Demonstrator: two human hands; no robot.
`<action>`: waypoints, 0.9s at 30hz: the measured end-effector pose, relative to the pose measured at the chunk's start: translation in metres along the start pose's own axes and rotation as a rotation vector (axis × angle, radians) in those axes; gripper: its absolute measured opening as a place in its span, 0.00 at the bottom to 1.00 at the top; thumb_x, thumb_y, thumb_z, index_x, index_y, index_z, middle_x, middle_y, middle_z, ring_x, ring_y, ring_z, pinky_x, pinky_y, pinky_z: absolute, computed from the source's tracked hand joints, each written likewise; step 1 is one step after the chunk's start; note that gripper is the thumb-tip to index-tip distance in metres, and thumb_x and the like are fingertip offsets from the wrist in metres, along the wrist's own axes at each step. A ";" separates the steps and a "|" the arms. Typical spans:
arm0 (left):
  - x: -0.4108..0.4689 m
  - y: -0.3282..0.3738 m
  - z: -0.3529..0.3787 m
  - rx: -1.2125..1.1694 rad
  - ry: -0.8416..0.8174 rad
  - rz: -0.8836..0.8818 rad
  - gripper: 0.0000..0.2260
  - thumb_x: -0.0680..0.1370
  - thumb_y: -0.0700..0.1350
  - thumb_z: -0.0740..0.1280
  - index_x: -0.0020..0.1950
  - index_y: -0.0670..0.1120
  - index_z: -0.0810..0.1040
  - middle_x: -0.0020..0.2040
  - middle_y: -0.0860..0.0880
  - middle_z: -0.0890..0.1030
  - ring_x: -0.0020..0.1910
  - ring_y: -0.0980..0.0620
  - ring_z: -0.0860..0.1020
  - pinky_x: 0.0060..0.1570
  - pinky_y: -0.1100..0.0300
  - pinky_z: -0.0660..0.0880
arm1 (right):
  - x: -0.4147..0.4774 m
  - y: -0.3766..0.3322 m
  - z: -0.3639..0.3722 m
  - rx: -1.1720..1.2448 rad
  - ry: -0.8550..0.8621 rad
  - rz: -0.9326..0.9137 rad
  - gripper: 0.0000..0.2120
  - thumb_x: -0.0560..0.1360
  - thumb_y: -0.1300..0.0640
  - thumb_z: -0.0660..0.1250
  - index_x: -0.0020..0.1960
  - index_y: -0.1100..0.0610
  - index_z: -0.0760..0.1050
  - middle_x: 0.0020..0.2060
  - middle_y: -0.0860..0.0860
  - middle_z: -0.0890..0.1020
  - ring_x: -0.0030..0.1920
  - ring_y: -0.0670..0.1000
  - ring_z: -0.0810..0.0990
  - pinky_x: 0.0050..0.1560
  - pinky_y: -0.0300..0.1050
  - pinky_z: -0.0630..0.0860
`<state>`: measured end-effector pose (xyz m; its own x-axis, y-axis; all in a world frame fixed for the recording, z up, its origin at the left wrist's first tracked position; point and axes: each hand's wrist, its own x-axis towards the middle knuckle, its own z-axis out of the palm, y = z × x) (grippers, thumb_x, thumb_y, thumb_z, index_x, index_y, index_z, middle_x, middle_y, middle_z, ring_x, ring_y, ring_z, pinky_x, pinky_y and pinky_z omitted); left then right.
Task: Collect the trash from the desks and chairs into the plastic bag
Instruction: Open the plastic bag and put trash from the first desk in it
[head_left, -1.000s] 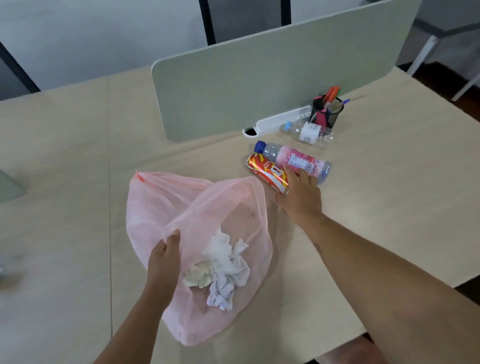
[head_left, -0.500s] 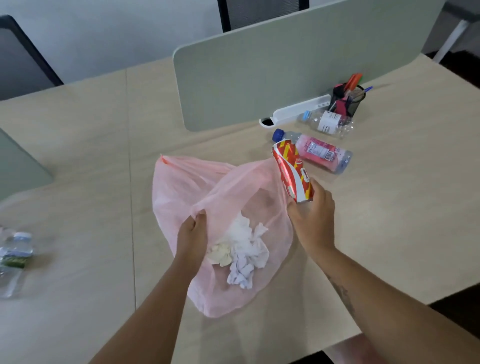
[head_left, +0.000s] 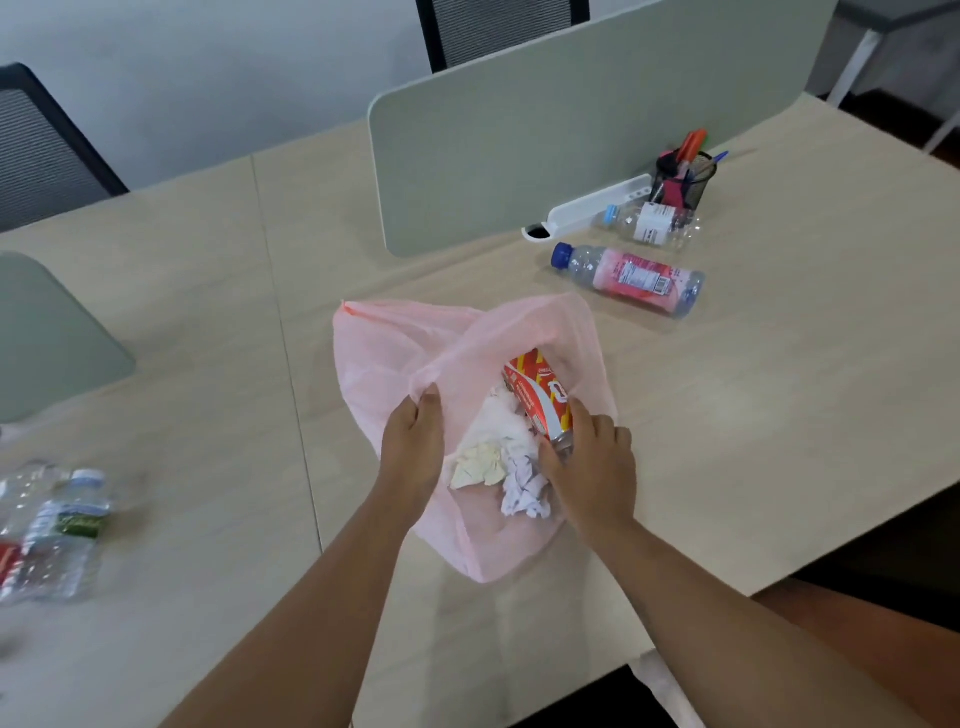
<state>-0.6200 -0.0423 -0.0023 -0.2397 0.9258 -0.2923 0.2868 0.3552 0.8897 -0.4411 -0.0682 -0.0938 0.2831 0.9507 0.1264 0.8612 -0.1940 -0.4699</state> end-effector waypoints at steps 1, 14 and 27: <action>-0.001 0.001 -0.003 -0.008 0.006 -0.003 0.22 0.83 0.54 0.53 0.51 0.37 0.76 0.40 0.47 0.75 0.39 0.50 0.74 0.41 0.55 0.71 | 0.005 -0.001 0.001 -0.025 -0.008 0.004 0.31 0.71 0.43 0.69 0.69 0.54 0.69 0.48 0.56 0.78 0.46 0.57 0.73 0.39 0.47 0.70; 0.018 0.021 0.018 -0.027 0.123 -0.016 0.19 0.83 0.53 0.53 0.37 0.45 0.69 0.32 0.50 0.65 0.32 0.52 0.65 0.33 0.58 0.63 | 0.129 0.057 -0.043 -0.042 0.113 0.029 0.29 0.69 0.40 0.69 0.66 0.52 0.70 0.61 0.57 0.74 0.58 0.61 0.71 0.53 0.55 0.72; 0.028 0.015 0.045 -0.007 0.247 -0.047 0.23 0.83 0.53 0.54 0.45 0.34 0.74 0.36 0.44 0.71 0.36 0.48 0.70 0.37 0.55 0.67 | 0.233 0.130 -0.048 -0.241 -0.148 0.076 0.32 0.77 0.53 0.64 0.76 0.43 0.53 0.74 0.52 0.60 0.71 0.65 0.57 0.68 0.58 0.62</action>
<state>-0.5811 -0.0051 -0.0127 -0.4725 0.8481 -0.2396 0.2639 0.3955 0.8797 -0.2431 0.1164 -0.0836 0.3016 0.9527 -0.0388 0.9203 -0.3015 -0.2494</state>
